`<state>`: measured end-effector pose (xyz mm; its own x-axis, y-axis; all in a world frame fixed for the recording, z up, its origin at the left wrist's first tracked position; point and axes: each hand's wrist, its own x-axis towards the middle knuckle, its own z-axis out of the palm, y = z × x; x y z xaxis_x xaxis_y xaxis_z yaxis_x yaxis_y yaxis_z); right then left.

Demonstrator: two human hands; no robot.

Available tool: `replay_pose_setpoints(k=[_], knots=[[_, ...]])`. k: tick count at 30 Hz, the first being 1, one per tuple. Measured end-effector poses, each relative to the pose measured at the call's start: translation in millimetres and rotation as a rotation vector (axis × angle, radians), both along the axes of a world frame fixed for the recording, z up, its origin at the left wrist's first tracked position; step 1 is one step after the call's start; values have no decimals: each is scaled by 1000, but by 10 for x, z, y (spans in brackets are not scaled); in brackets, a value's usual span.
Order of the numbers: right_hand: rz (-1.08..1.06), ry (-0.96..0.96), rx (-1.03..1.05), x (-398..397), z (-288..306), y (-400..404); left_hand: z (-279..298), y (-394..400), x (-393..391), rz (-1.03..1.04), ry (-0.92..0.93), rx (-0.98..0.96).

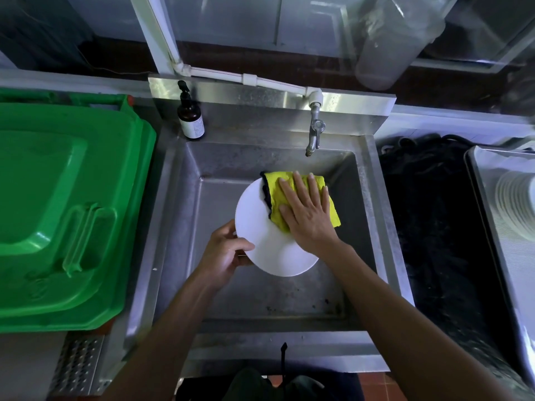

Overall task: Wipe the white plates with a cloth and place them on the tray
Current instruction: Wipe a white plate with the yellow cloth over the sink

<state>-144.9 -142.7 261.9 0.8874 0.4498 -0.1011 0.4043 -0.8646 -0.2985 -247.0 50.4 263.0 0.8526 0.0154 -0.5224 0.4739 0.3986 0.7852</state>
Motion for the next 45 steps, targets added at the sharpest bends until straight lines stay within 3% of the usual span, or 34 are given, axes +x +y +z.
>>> replay_pose_setpoints(k=[5, 12, 20, 29, 37, 45], knots=[[81, -63, -48, -21, 37, 123, 26, -12, -35, -40, -3, 3], [232, -40, 44, -301, -13, 275, -31, 37, -30, -47, -29, -18], [255, -9, 70, -590, -139, 189, -128, 129, -102, -40, -37, -62], [327, -54, 2, -408, -72, 282, -106, 106, -107, -106, -9, -63], [142, -104, 17, -72, -72, 363, -43, 5, -128, 41, 30, -40], [-127, 37, 22, -73, -225, 154, -41, -26, -123, 213, 29, 10]])
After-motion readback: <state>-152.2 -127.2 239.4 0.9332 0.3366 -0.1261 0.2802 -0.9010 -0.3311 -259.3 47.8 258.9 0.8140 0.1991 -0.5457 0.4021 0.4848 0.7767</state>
